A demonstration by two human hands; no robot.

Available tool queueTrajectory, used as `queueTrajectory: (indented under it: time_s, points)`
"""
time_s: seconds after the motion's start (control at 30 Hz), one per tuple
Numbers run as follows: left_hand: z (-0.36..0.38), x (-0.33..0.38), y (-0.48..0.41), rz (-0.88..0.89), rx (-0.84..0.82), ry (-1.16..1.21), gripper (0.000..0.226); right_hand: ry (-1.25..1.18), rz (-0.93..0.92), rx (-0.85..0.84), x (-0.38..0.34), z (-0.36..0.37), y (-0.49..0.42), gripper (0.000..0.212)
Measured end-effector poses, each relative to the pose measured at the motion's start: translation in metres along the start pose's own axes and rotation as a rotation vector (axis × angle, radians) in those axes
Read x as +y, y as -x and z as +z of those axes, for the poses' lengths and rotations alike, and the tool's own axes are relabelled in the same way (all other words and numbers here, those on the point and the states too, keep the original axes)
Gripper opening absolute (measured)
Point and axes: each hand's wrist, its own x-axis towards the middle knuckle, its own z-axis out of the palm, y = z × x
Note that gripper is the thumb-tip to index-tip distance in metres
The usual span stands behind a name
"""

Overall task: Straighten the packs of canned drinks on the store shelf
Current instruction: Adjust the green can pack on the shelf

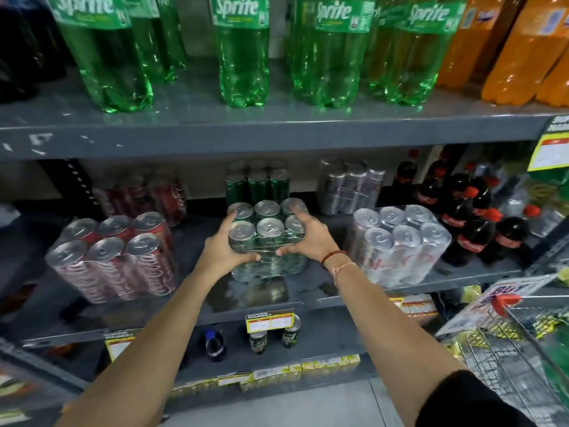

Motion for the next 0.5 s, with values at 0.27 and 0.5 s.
queueTrajectory:
  time_s: [0.27,0.5]
  points:
    - [-0.001,-0.007,0.016,0.025,-0.026,-0.074,0.111,0.004,-0.012,0.037,-0.004,0.002,0.028,0.113]
    - [-0.002,-0.010,0.040,0.038,-0.035,-0.070,0.110,-0.029,0.001,0.027,-0.008,0.004,0.057,0.109]
